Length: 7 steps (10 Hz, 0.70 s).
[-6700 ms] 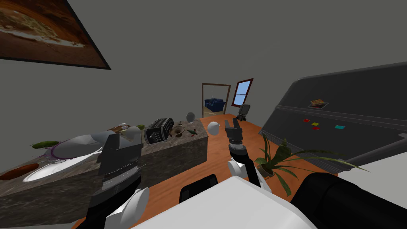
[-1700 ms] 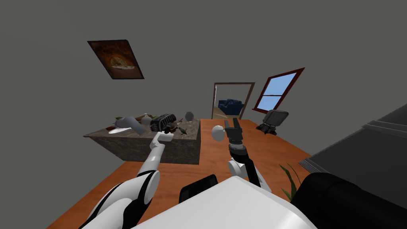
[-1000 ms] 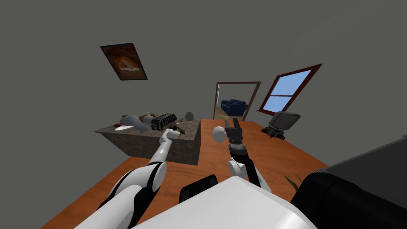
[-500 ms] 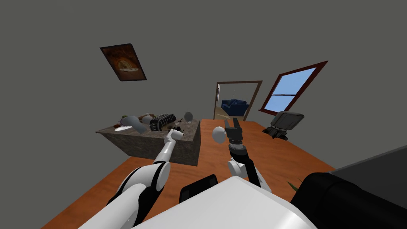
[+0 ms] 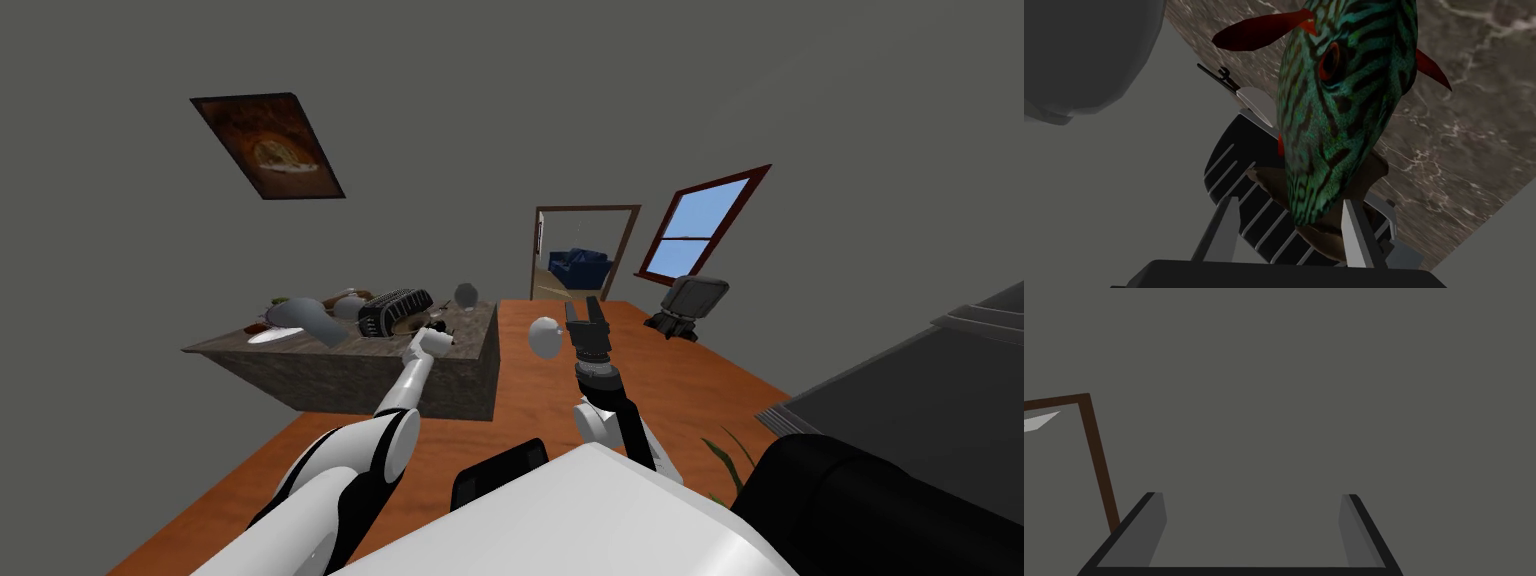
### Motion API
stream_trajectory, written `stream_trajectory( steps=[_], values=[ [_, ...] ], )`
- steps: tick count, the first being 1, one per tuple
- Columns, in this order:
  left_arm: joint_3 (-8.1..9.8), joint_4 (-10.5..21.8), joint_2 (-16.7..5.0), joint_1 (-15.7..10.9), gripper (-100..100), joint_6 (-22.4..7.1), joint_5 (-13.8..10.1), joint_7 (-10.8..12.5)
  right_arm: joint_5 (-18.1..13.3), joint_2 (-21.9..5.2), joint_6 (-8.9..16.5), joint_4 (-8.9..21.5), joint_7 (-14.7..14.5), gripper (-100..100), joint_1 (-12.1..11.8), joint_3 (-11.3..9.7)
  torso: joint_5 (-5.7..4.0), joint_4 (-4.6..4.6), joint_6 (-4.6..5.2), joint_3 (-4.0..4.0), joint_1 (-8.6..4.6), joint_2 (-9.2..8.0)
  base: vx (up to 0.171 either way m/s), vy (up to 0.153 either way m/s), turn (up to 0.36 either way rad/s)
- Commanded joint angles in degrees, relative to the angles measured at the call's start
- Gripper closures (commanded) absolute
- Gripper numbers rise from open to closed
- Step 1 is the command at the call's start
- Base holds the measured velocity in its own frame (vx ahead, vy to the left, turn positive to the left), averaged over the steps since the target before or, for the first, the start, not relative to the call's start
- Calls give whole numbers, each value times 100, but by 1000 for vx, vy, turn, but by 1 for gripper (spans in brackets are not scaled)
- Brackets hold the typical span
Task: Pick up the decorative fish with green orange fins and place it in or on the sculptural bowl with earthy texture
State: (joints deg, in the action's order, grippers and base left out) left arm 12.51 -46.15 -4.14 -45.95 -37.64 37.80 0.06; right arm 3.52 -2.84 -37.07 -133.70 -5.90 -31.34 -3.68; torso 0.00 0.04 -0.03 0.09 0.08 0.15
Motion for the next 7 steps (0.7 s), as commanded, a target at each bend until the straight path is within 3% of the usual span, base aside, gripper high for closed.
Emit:
stream_trajectory(
  steps=[1, 4, 5, 6, 7],
  values=[
    [0, 0, 0, 0, 100, 0, 0, 0, 0, 0, 0, 0, 0, 0, 0, 0, 0, 0, 0, 0, 0, 0, 0, 0, 0],
    [-1, 1, 1, 2, 100, 0, 0, -2, 0, 0, 0, 0, 0, 0, 0, 0, -1, -2, -1, -2, -3, -2, 1, 0, -4],
    [-1, 2, 1, 3, 0, 0, 0, -2, 0, 0, 0, 0, 0, 0, 0, 0, -2, -4, -1, -4, -3, -4, 0, 0, 0],
    [-58, 59, 112, -67, 100, -13, 73, 42, 0, 0, 0, 0, 0, 0, 0, 0, -2, -4, -1, -5, -3, -5, -9, -3, 219],
    [-111, 41, 216, -105, 100, -50, 76, 5, 0, 0, 0, 0, 0, 0, -1, 0, -2, -2, -11, -6, -2, -10, -25, -12, 297]
  ],
)
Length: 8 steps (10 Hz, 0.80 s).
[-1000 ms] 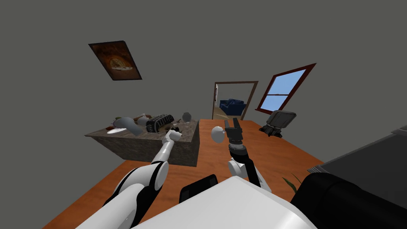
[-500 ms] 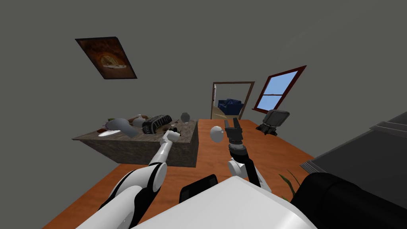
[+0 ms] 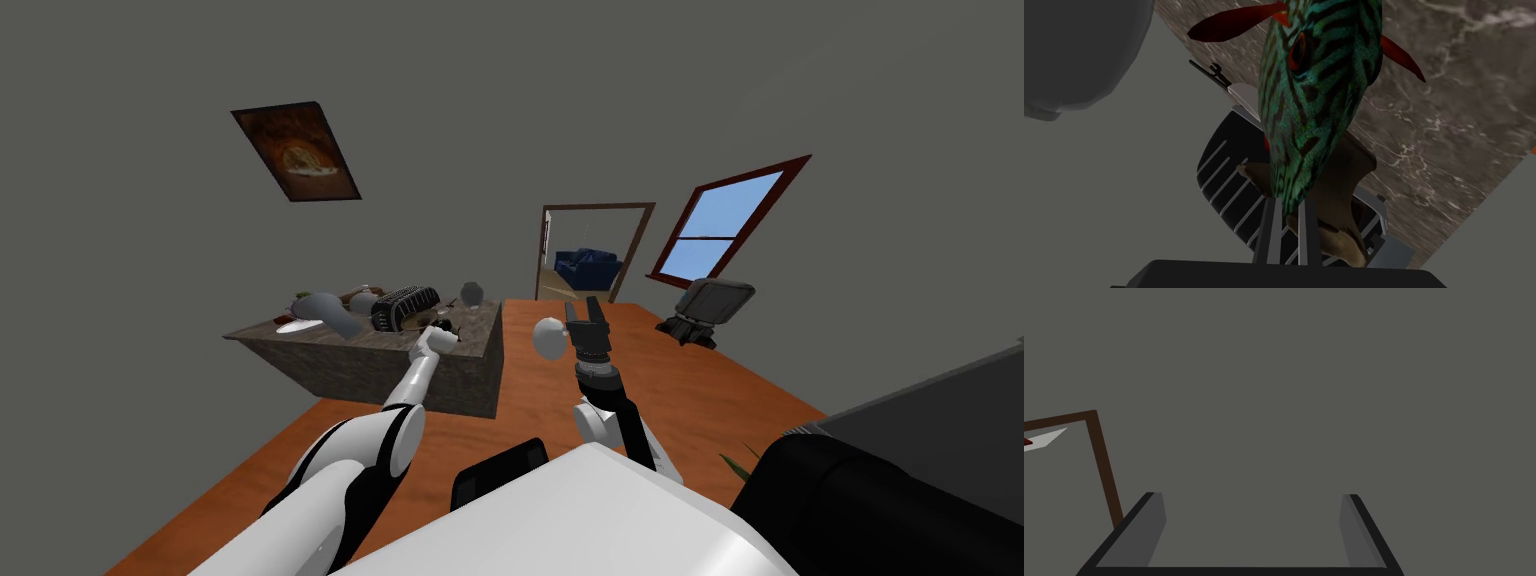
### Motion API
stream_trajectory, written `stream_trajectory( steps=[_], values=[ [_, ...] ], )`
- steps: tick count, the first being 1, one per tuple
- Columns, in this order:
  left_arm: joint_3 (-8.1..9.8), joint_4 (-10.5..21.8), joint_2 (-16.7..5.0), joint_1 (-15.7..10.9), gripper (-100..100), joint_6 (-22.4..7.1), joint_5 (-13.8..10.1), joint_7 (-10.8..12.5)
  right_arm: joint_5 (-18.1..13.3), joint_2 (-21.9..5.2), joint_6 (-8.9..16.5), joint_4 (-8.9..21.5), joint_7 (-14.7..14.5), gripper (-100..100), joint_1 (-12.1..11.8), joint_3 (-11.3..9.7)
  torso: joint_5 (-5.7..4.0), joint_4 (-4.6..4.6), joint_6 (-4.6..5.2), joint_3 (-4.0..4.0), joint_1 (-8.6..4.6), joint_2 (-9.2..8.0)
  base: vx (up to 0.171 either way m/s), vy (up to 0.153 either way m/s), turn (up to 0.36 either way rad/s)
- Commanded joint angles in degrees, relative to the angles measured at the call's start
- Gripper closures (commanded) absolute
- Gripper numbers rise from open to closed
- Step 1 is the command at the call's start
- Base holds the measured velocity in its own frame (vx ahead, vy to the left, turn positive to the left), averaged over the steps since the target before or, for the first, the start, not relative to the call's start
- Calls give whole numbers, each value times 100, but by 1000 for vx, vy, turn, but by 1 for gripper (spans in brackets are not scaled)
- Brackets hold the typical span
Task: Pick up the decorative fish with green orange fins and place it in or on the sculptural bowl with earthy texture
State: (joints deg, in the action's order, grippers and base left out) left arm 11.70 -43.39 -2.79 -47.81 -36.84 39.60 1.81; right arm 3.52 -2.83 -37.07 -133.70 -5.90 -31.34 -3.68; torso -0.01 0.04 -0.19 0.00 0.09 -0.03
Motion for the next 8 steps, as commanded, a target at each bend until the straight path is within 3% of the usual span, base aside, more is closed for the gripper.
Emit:
stream_trajectory(
  steps=[1, 3, 4, 5, 8],
  values=[
    [-31, -236, 80, 81, 100, -130, -104, -170, 0, 0, 0, 0, 0, 0, 0, 0, 0, 0, 0, 0, 0, 0, -21, -13, 77],
    [-26, -152, 63, 52, 100, -88, -70, -103, 0, 0, 0, 0, 0, 0, 1, 0, 0, -2, 10, -1, -2, 1, -5, -2, -25],
    [-27, -160, 67, 54, 0, -97, -76, -120, 0, 0, 0, 0, 0, 0, 1, 0, 0, -2, 7, 0, 0, 3, 0, 0, 0],
    [-57, -199, -121, 40, 100, -127, -71, -116, 0, 0, 0, 0, 0, 0, 1, 0, 0, -2, 6, 1, 1, 4, -41, -18, -15],
    [-127, -270, -317, -2, 100, -179, -71, -108, 0, 0, 0, 0, 0, 0, 2, -1, -4, -11, -1, -18, -5, -26, -75, -38, 3]
  ],
)
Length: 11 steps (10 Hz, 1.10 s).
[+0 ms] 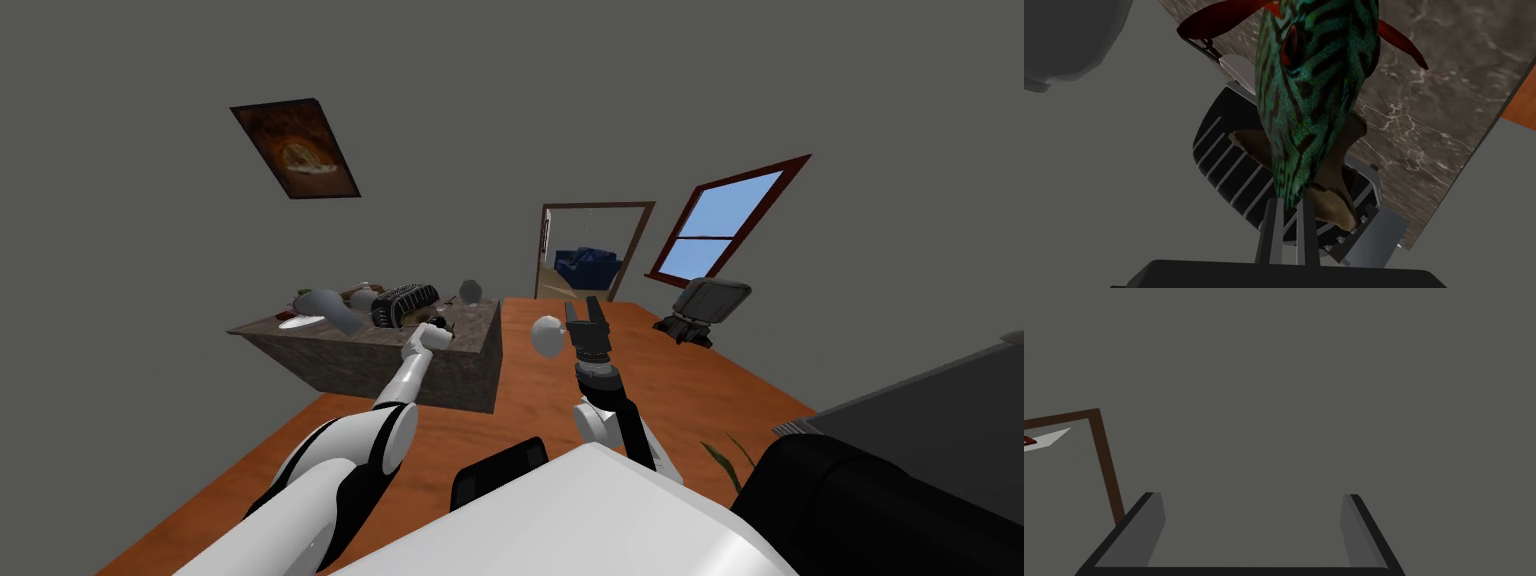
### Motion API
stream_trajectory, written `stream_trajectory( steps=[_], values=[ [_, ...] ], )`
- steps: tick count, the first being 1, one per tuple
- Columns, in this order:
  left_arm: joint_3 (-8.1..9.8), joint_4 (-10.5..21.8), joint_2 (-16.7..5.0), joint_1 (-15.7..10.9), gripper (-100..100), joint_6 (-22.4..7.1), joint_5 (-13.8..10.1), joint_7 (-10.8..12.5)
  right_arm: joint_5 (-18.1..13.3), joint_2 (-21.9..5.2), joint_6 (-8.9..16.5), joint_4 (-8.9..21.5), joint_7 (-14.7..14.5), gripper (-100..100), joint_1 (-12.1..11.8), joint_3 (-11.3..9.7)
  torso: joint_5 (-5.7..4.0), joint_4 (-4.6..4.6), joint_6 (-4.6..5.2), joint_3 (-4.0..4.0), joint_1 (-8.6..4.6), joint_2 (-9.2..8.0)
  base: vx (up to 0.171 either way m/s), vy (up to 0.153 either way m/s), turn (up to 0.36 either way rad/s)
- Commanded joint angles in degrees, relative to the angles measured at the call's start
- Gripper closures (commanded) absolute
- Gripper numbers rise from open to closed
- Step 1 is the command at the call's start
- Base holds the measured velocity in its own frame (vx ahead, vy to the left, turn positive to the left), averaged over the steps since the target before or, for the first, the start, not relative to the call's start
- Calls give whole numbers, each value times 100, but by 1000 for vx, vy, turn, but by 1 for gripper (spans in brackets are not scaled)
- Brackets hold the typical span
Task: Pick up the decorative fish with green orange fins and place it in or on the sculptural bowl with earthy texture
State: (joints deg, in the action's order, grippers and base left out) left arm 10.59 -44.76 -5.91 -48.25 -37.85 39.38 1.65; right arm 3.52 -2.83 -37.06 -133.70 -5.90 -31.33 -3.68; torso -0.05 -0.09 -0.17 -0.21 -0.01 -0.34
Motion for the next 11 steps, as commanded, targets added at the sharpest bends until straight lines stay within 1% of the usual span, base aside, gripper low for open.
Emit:
stream_trajectory(
  steps=[1, 2, 3, 4, 6, 8, 9, 10, 11],
  values=[
    [-44, -190, -48, 24, 100, -97, -51, -88, 0, 0, 0, 0, 0, 0, 0, 0, 0, 0, 0, 0, 0, 0, -53, -27, -9],
    [-133, -315, -116, -35, 100, -146, -65, -69, 0, 0, 0, 0, 0, 0, 0, 0, -1, -3, 2, 0, 2, 4, -80, -67, -31],
    [-187, -402, -133, -75, 100, -172, -79, -52, 0, 0, 0, 0, 0, 0, 0, 0, -5, -7, 5, -5, -13, -4, -103, -95, -20],
    [-187, -402, -133, -75, 100, -172, -79, -52, 0, 0, 0, 0, 0, 0, 0, 0, -10, -12, 10, -12, -29, -12, -101, -58, -21],
    [-263, -603, -129, -167, 100, -199, -125, 4, 0, 0, 0, 0, 0, 0, 1, 0, -7, -14, 6, -18, -15, -24, -104, -35, -27],
    [-241, -733, -153, -214, 100, -152, -195, 73, 0, 0, 0, 0, 0, 0, 0, 0, -7, -18, 6, -17, -7, -16, -44, 8, -30],
    [-241, -733, -153, -214, 100, -152, -195, 73, 0, -1, 0, 0, 0, 0, 0, 0, -4, -16, 2, -10, 11, -1, 2, 36, -9],
    [-123, -778, -200, -218, 100, 16, -318, 169, 0, -1, 0, 0, 0, 0, -1, 1, -1, -13, -1, -3, 19, 9, 49, 127, 5],
    [-88, -782, -205, -221, 100, 68, -350, 193, 0, -2, 0, 0, 0, 0, -1, 1, 5, -12, -8, 6, 57, 27, 109, 198, 3]
  ],
)
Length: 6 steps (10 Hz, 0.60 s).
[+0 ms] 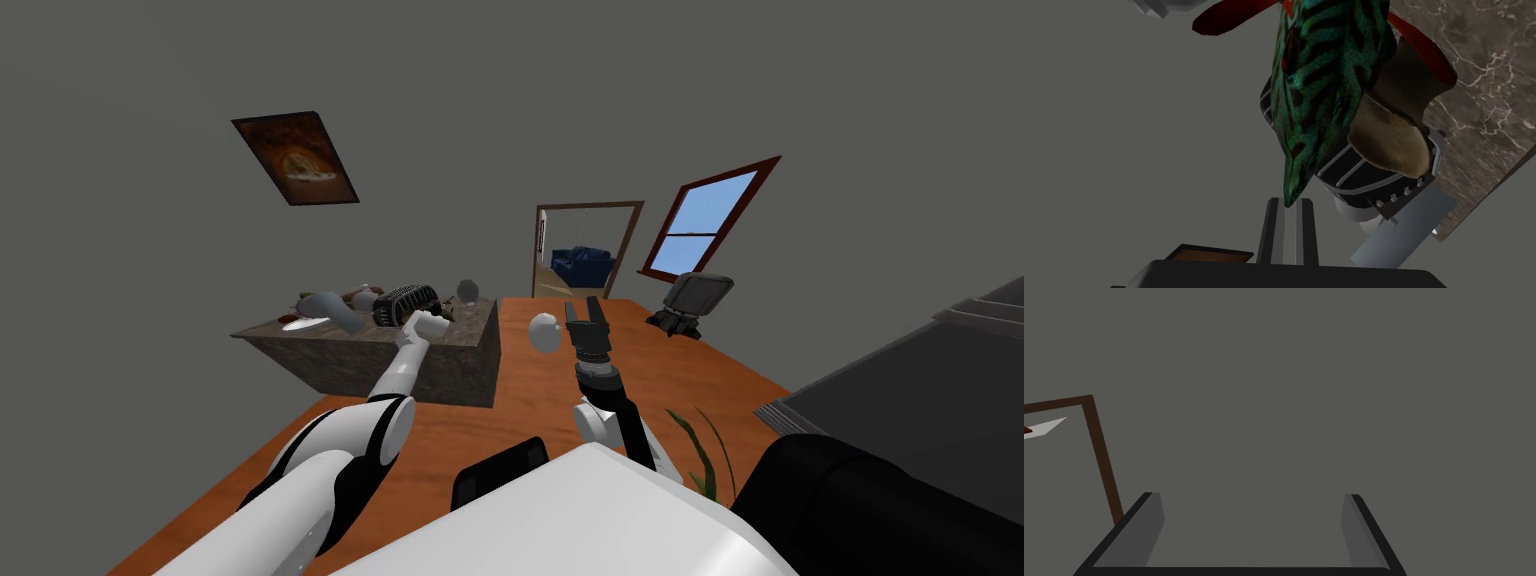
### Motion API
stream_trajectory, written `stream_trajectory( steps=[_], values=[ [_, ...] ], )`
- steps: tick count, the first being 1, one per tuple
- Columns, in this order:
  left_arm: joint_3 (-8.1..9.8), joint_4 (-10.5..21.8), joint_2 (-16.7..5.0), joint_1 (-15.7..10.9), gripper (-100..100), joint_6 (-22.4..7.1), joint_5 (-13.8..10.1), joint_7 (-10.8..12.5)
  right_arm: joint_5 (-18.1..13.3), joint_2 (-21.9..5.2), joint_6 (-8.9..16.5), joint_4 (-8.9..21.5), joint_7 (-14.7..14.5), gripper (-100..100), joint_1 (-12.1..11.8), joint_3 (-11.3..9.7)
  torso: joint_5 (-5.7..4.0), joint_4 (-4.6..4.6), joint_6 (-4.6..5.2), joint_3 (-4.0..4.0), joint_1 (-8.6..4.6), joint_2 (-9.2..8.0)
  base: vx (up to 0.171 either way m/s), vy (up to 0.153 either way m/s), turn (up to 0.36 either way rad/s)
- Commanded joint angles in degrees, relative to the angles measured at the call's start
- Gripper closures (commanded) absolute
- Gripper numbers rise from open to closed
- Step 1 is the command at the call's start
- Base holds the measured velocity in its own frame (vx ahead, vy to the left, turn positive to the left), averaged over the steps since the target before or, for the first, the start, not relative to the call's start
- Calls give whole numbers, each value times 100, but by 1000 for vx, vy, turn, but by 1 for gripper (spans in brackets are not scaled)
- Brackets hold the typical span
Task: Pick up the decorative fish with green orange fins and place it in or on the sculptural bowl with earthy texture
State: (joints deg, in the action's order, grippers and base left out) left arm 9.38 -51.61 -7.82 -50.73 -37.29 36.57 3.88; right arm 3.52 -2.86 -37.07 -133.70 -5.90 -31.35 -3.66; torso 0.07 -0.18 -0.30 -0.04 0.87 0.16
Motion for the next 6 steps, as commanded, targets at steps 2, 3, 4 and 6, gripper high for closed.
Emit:
stream_trajectory(
  steps=[2, 3, 4, 6],
  values=[
    [158, -102, -8, 7, 100, 197, -173, 53, 0, 0, 0, 0, 0, 0, 0, 0, 4, 5, -2, 10, 10, 15, 122, 186, 13],
    [253, -100, 17, -11, 100, 337, -247, 114, 0, 0, 0, 0, 0, 0, 0, 0, 4, 8, -1, 11, 5, 13, 110, 215, 23],
    [303, -97, 38, -21, 100, 410, -284, 145, 0, 0, 0, 0, 0, 0, 0, 0, 6, 6, -2, 10, 18, 15, 141, 199, 7],
    [448, -76, 151, -40, 100, 619, -388, 233, 0, 0, 0, 0, 0, 0, -1, 0, 4, 7, 1, 18, 12, 31, 143, 209, 19]
  ],
)
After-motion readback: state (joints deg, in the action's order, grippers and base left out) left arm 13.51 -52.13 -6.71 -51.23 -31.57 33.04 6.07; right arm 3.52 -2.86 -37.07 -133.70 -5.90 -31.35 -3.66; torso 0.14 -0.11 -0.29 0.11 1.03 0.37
